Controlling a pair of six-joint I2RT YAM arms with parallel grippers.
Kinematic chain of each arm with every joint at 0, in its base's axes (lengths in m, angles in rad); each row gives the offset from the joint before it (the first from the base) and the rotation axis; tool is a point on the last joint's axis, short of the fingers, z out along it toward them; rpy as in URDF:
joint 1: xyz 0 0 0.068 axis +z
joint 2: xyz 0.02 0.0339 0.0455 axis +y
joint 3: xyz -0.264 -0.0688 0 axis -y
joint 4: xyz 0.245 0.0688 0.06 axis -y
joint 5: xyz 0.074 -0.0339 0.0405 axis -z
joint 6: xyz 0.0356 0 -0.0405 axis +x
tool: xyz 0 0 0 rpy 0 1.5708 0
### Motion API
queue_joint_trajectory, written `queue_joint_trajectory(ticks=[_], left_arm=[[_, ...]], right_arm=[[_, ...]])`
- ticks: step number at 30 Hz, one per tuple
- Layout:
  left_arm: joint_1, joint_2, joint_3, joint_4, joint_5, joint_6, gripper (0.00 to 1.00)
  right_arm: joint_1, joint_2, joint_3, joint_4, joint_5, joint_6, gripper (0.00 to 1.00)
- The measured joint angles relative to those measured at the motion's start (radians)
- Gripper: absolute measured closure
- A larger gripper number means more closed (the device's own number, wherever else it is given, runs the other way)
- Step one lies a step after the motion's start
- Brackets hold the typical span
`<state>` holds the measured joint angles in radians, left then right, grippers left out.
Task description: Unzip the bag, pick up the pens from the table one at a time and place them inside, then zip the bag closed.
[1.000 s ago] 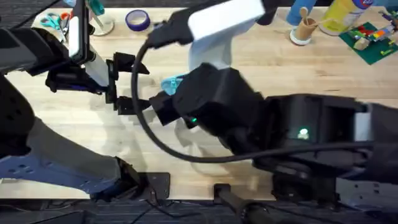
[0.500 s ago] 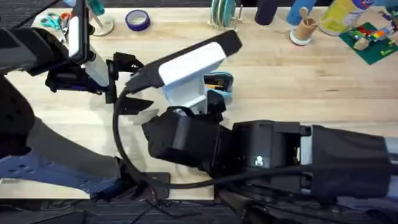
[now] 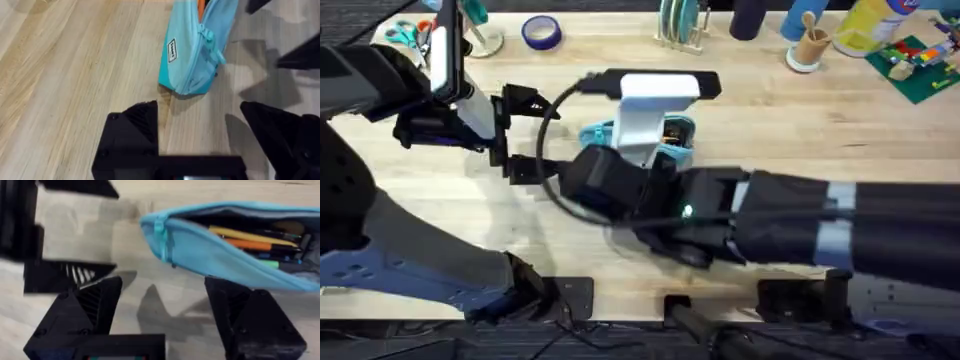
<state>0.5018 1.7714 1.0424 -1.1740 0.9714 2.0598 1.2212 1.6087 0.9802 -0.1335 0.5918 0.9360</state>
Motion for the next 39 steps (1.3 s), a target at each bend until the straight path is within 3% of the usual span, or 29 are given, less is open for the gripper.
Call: queue_joint_trajectory(ticks=[9, 19, 33, 39], left_arm=[[0.0, 0.0, 0.0, 0.0, 0.0, 0.0, 0.008], [0.0, 0.0, 0.0, 0.0, 0.0, 0.0, 0.006], [0.0, 0.0, 0.0, 0.0, 0.0, 0.0, 0.006], [0.0, 0.0, 0.0, 0.0, 0.0, 0.0, 0.006]], right_arm=[[-0.106, 0.073, 0.0, 0.169, -0.098, -0.017, 0.005], [-0.112, 0.164, 0.018, 0.261, -0.098, -0.158, 0.006], [-0.112, 0.174, 0.018, 0.336, -0.079, -0.239, 0.005], [-0.114, 0.174, 0.018, 0.338, -0.056, -0.242, 0.063]])
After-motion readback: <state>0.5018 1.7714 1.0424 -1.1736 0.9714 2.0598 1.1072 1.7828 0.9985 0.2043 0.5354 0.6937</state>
